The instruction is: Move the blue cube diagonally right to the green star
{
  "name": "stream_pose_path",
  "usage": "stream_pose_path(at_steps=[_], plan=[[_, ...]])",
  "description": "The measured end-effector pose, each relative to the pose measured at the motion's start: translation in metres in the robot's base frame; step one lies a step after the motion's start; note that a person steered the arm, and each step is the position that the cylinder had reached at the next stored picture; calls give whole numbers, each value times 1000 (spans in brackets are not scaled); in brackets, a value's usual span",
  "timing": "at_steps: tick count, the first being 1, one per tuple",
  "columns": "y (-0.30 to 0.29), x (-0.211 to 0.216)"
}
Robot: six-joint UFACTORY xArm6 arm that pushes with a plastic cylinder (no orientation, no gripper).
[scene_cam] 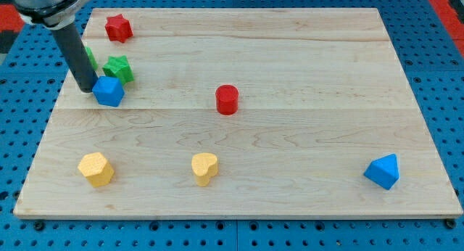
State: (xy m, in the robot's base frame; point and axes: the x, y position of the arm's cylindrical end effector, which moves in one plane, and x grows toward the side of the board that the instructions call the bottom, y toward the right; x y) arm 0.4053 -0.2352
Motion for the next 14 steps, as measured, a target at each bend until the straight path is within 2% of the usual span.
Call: stream_pose_path(at_steps=[1, 2, 3, 5, 6, 8, 11, 14], plan=[[1, 1], [-45, -3], [-57, -13], [48, 42], [70, 46], [52, 44], [44, 7], [120, 44]])
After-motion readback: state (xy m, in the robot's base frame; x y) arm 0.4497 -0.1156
